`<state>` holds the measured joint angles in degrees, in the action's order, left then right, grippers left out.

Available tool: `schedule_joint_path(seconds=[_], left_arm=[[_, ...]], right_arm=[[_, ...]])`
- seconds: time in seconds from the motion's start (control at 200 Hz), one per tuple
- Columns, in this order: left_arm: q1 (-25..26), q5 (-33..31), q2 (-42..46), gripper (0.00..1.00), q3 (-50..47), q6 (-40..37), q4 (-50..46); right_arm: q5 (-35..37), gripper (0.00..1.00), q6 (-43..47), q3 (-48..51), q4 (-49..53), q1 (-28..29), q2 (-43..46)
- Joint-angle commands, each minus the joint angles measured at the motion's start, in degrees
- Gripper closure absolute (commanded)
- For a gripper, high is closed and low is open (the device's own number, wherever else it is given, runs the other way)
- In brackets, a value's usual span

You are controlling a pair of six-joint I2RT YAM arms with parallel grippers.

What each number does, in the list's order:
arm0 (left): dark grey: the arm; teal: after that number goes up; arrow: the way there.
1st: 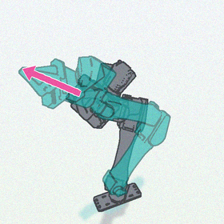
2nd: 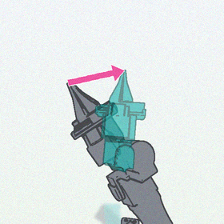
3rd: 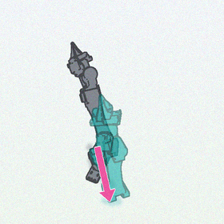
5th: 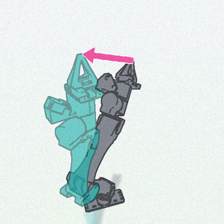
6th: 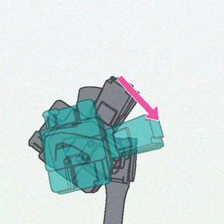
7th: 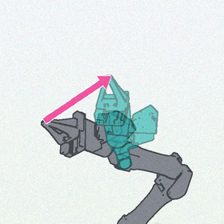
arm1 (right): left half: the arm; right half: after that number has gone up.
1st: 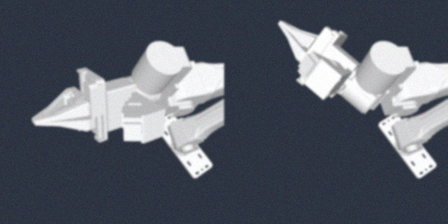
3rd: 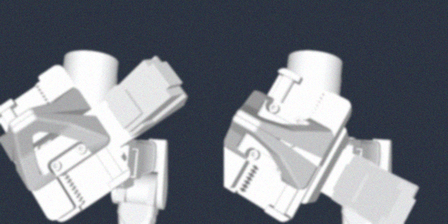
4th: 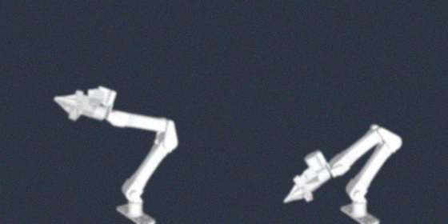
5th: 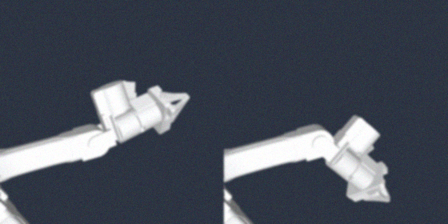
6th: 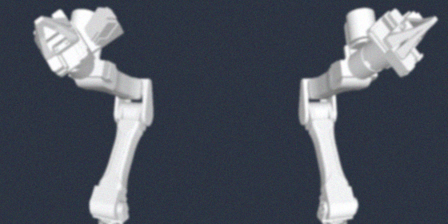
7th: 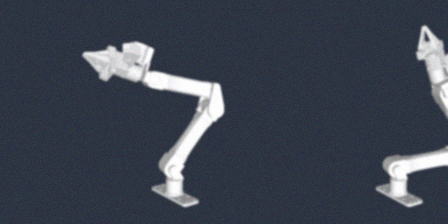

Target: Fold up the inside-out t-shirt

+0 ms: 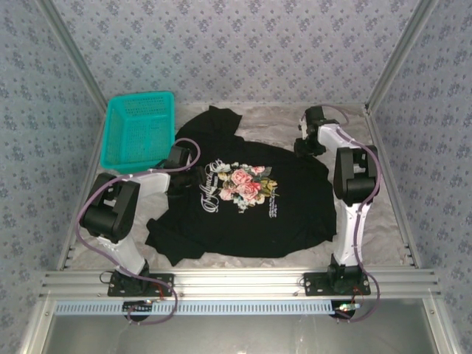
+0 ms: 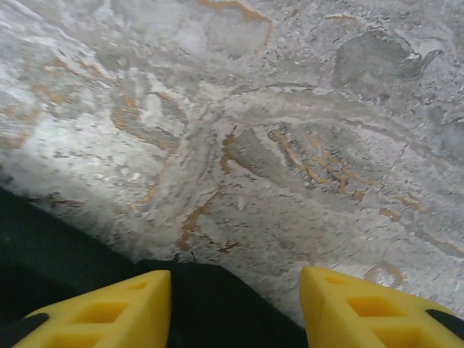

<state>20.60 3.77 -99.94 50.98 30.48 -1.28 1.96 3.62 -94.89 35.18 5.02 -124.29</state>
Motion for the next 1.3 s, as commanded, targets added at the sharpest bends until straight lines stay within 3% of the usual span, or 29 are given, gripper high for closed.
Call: schedule_joint_path(seconds=[0.0, 0.07, 0.225, 0.37, 0.645, 0.939, 0.994, 1.129, 1.299], left_arm=[[-0.8, -0.4, -2.0, 0.42, -2.5, -0.2, -11.4], [-0.8, -0.4, -2.0, 0.42, -2.6, -0.3, -11.6], [-0.9, -1.0, -2.4, 0.42, -2.9, -0.5, -11.4], [-0.9, -1.0, -2.8, 0.42, -3.7, -0.3, -11.0], [-0.9, -1.8, -2.6, 0.42, -4.2, -0.6, -11.4], [-0.9, -1.6, -2.6, 0.42, -3.5, -0.6, -11.6], [-0.9, -1.4, -2.6, 0.42, -3.3, -0.6, -11.6], [-0.9, -0.8, -2.6, 0.42, -2.9, -0.7, -11.6], [-0.6, 0.0, -2.0, 0.42, -2.5, -0.6, -11.5]], right_arm=[[3.7, 0.58, 1.6, -2.0, 3.2, -0.6, -1.1], [4.3, 0.65, 2.1, -2.6, 3.6, -0.9, -1.6], [8.5, 0.90, 2.4, -5.0, 5.0, -2.2, -3.6], [13.3, 0.98, 1.8, -8.3, 7.3, -4.1, -5.3], [17.8, 0.97, -2.5, -15.1, 11.6, -9.9, -5.3], [10.4, 0.96, -7.0, -16.6, 11.0, -14.5, -2.8], [10.1, 0.92, -7.2, -17.6, 11.0, -14.7, -3.2], [7.6, 0.71, -7.3, -20.6, 11.7, -14.8, -4.7], [3.6, 0.61, -7.7, -21.8, 11.9, -14.1, -3.8]])
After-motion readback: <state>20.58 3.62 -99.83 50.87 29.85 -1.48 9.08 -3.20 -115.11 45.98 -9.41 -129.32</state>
